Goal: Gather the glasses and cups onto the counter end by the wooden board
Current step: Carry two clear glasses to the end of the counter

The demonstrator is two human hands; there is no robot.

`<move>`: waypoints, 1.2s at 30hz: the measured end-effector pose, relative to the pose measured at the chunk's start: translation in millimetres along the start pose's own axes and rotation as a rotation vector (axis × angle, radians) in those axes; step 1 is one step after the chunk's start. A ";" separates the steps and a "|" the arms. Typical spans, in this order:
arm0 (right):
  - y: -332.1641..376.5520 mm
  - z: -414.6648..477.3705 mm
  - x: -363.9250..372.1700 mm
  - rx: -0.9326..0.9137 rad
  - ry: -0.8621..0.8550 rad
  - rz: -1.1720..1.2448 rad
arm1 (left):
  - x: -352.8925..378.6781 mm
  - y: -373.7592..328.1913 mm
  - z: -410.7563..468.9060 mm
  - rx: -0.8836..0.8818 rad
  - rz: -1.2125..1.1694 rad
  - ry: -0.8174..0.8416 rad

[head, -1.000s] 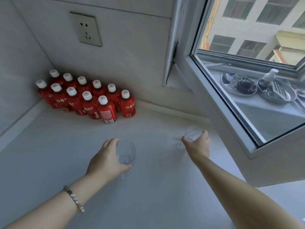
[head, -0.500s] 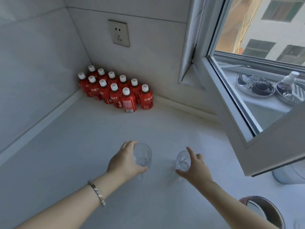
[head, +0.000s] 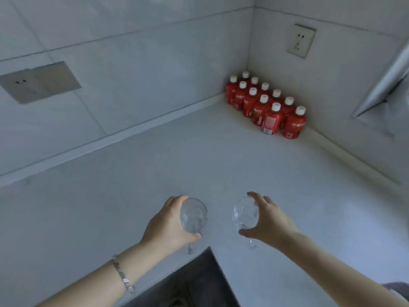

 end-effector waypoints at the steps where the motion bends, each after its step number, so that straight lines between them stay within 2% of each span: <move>1: 24.7 3.1 6.1 -0.053 0.018 -0.017 | -12.1 23.4 -9.4 -0.041 -0.039 -0.027; 5: 126.8 8.2 45.2 -0.243 0.087 -0.064 | -62.7 124.0 -55.9 -0.192 -0.219 -0.161; 12: 307.1 -11.5 154.4 -0.493 0.209 -0.099 | -146.2 309.1 -155.6 -0.398 -0.344 -0.396; 17: 423.9 -34.5 236.1 -0.566 0.263 -0.124 | -196.7 429.6 -222.6 -0.467 -0.373 -0.470; 22: 519.3 -44.3 297.0 -0.590 0.294 -0.098 | -243.3 520.6 -259.6 -0.487 -0.370 -0.490; 28: 599.6 -21.0 343.3 -0.617 0.291 -0.112 | -297.5 602.0 -244.1 -0.527 -0.313 -0.474; 36: 666.2 60.5 393.8 -0.615 0.291 -0.125 | -356.0 669.1 -143.0 -0.563 -0.241 -0.411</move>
Point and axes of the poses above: each hand's wrist, its own z-axis towards the middle knuckle, its own x-axis out of the palm, y = z × x, the point moved 10 cm from there along z, towards the middle knuckle, and after that the axes turned 13 degrees about -x, right-handed, at the moved point
